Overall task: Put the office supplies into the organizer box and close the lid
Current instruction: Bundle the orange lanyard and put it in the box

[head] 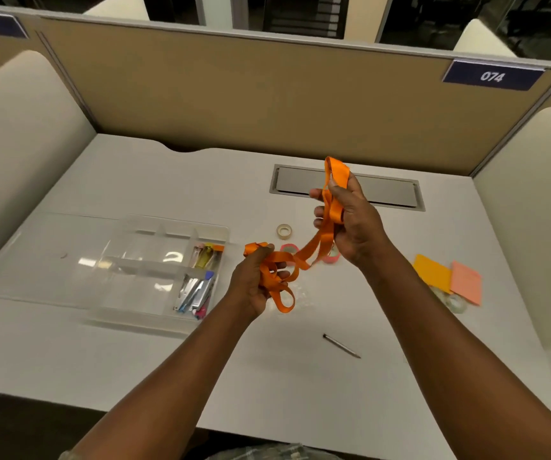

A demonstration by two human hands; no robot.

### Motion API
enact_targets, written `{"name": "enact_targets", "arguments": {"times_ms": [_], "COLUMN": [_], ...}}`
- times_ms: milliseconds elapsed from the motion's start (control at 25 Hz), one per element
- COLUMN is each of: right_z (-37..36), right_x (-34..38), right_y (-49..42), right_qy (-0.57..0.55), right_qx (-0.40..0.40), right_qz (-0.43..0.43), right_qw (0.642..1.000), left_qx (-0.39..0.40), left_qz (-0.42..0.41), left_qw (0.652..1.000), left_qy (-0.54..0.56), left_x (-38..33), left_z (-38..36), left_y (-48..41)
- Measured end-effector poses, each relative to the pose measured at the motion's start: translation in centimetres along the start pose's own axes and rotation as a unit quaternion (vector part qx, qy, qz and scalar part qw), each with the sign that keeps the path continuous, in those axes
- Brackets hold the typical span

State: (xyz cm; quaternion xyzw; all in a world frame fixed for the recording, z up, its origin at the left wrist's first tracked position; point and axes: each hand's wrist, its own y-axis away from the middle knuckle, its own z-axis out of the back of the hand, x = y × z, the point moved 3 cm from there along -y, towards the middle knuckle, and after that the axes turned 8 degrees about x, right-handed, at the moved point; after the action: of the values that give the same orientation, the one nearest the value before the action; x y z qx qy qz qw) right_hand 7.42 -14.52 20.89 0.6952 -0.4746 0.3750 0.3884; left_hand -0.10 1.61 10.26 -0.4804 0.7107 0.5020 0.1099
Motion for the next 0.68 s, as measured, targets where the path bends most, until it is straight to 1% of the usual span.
{"name": "enact_targets", "arguments": {"times_ms": [80, 120, 280, 440, 560, 680], "right_z": [-2.6, -4.2, -10.5, -17.3, -21.8, -24.6], "right_x": [-2.5, -3.9, -7.7, -10.3, -12.0, -13.9], "right_y": [-0.8, -1.3, -3.5, -6.7, -9.2, -11.4], "right_qy": [0.010, -0.009, -0.120, -0.176, -0.199, -0.169], "right_qx": [-0.034, -0.042, -0.023, -0.022, -0.034, -0.050], "right_qz": [-0.031, -0.042, -0.066, -0.065, -0.063, -0.068], "right_qw": [0.999, 0.998, 0.990, 0.982, 0.977, 0.982], "left_qx": [0.004, 0.003, -0.033, -0.087, -0.138, -0.171], "left_qz": [-0.003, -0.007, -0.016, -0.030, -0.045, -0.060], "left_qw": [1.000, 1.000, 0.999, 0.996, 0.989, 0.983], "left_qy": [-0.004, -0.008, -0.015, 0.023, 0.021, 0.015], "left_x": [-1.2, -2.0, -5.1, -9.2, -12.4, -14.9], "left_z": [2.3, 3.7, 9.1, 14.8, 18.0, 20.0], "left_y": [-0.2, -0.3, -0.9, -1.9, -2.7, -3.8]}}
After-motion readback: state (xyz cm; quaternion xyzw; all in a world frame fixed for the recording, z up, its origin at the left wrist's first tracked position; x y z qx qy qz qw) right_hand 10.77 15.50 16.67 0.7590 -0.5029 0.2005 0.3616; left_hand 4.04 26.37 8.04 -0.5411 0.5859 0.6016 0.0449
